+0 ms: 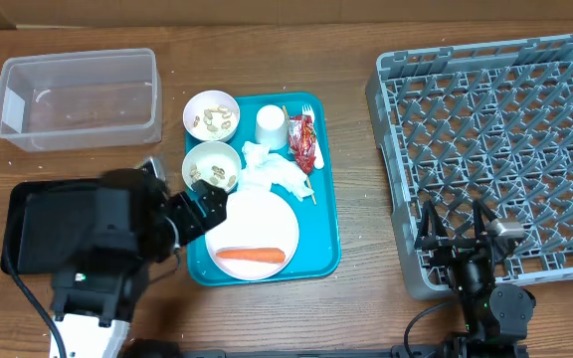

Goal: Sort waste into correct bins and load items into the dishwasher rack
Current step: 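Reach the left gripper to the white plate and grasp the carrot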

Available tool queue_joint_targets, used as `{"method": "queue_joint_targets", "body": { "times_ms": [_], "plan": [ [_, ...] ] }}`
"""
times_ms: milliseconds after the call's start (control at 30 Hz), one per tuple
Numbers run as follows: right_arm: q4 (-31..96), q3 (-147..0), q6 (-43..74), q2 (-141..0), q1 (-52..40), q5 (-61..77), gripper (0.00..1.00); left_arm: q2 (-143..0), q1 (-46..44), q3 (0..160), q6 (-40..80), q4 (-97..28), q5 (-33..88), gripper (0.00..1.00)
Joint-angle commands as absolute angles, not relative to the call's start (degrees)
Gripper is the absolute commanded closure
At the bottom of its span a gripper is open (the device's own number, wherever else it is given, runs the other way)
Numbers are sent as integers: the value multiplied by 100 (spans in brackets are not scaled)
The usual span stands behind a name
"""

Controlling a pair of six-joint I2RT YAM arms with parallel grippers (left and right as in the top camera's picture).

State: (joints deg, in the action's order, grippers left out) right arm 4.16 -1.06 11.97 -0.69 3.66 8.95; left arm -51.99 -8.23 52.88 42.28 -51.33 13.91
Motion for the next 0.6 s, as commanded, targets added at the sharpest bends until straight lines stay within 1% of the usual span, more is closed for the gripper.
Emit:
{"method": "queue_joint_targets", "body": {
  "times_ms": [0, 33, 100, 167, 400, 500, 567],
  "plan": [
    [392, -47, 1173, -23, 388, 860, 0, -5266, -1837, 5358, 6084, -5203, -727, 0],
    [392, -47, 1173, -23, 388, 860, 0, -5339, -2043, 5323, 6320, -5203, -746, 0],
    [392, -47, 1173, -23, 388, 860, 0, -5638, -2423, 5258, 7177, -5205, -499, 0],
    [392, -47, 1173, -23, 388, 860, 0, -6003, -2526, 5258, 7476, -5186, -169, 0],
    [395, -47, 1173, -23, 388, 860, 0, -6941, -2517, 5258, 7522, -5078, -14, 0],
    [395, -47, 1173, -23, 388, 860, 0, -7404, -2530, 5258, 7553, -5043, 805, 0],
    [392, -47, 1173, -23, 388, 860, 0, -7778, -2567, 5258, 7824, -5078, 1393, 0]
  ]
}}
